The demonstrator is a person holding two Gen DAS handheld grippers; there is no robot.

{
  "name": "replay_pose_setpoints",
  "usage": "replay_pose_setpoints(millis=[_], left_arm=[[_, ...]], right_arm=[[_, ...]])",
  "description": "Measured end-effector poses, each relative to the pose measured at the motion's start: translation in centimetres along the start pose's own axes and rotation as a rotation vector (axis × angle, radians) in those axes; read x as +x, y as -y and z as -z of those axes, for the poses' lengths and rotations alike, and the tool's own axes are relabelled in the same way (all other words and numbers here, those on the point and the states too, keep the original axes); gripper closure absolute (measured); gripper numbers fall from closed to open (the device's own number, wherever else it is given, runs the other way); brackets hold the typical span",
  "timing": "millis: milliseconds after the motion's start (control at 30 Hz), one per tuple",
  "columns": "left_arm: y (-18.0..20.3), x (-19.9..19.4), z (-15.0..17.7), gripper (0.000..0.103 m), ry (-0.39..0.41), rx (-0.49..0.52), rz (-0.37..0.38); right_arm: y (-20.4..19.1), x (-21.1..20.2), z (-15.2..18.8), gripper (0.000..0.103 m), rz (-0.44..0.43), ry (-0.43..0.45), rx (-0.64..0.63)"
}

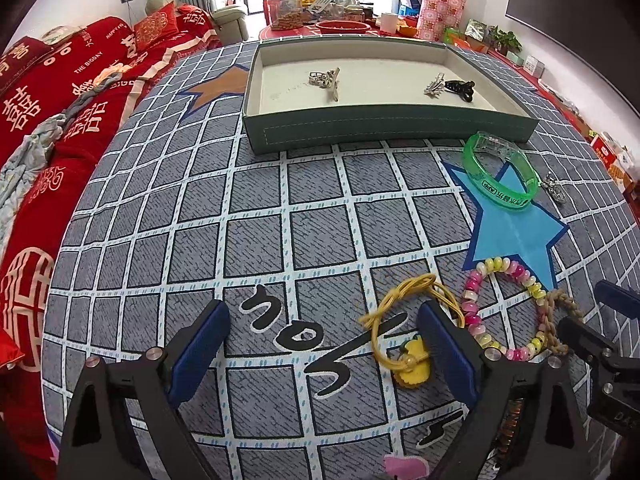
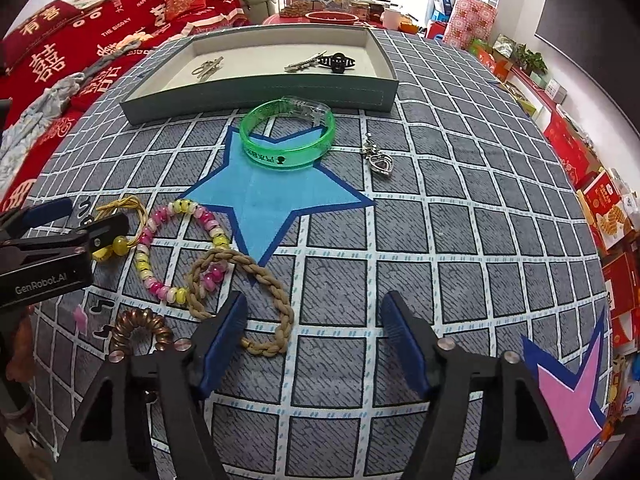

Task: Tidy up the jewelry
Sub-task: 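Grasp the braided brown rope bracelet with the right tool while the left tool grasps the yellow cord keychain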

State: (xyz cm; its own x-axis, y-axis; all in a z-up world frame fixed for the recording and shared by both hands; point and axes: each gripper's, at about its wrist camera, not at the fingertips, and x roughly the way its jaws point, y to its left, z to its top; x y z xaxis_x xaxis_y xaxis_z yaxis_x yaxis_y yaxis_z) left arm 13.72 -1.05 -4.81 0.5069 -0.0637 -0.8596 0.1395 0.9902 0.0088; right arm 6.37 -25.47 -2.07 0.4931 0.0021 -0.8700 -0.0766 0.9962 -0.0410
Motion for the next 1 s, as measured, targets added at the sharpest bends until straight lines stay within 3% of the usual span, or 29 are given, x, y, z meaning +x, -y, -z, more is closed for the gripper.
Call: replay_pose_setpoints(millis=[167,267,367,500,567,600,1000], left_arm=[[0.6,-0.5,0.2,0.016,0.005,0.024,0.035],[1.3,-1.0,0.4,0.032,0.013,0.057,0.056],[2.1,-1.3,0.6,0.051,0.018,0.087,0.083],[2.7,-1.7,0.8,0.085,0.017,0.118,0.108],[2.7,-1.9,1.0,0.086,0.016,0.113,0.118],[2.5,-2.0,1.1,0.086,0.014,0.105,0.127],[0.5,-4.8,1.0,0.086,0.065,0.075,0.157]], right_arm=[[-0.3,-0.1,0.0,0.039,-0.006,0.003,-0.013],[-0.6,-0.2,0.0,0.046,-0.015,0.002,-0.020],[-1.2,-0.3,0.0,0.058,-0.022,0.003,-0.039],[-1.9,-0.5,0.0,0.079,-0.041,0.000,-0.067],[-2.4,-0.6,0.1,0.094,-0.046,0.003,-0.083],[-2.5,-0.6,0.1,0.096,-0.043,0.005,-0.087],[1.2,-2.7,-0.4,0.096,-0.105,0.050,0.036]])
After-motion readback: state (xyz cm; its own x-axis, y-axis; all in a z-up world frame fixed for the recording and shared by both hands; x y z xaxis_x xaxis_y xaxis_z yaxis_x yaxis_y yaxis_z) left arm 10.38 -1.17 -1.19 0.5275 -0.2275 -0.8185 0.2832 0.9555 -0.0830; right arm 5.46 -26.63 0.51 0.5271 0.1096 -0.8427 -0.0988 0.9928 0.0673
